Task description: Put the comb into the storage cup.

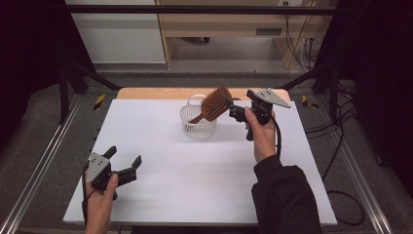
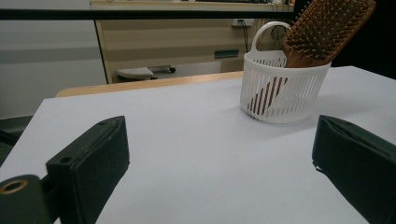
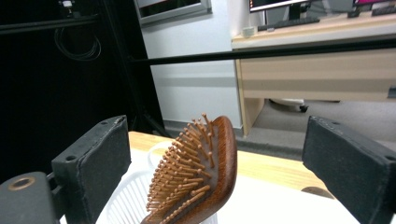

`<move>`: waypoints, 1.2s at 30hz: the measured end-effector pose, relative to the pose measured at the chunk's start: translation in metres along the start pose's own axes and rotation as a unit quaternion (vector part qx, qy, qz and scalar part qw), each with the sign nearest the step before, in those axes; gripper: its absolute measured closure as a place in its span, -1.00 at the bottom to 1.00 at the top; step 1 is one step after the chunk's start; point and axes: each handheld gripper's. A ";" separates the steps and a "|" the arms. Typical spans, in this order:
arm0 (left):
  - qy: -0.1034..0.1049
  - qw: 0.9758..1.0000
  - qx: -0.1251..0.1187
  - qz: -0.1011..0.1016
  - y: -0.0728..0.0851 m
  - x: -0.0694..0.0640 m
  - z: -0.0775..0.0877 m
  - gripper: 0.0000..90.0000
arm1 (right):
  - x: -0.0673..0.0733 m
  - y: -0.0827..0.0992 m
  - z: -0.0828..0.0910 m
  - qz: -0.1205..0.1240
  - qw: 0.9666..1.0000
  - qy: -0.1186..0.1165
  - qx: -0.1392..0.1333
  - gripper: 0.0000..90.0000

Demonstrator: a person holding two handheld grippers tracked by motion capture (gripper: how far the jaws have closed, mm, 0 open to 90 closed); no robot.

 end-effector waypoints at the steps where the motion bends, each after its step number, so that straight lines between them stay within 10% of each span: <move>1: 0.000 1.000 0.000 0.001 0.000 0.000 0.000 -0.91 | 0.000 -0.001 0.001 0.002 1.000 0.000 -0.002 -0.84; 36: -0.019 1.000 -0.016 0.001 -0.007 0.018 0.014 -0.96 | -0.009 -0.015 0.030 0.040 0.999 0.017 -0.031 -0.94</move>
Point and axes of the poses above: each handheld gripper's, and its own axes: z roughly backward along the jaws, y roughly out of its underside, x roughly to its left, and after that the axes turned 6 degrees about -x, right-handed
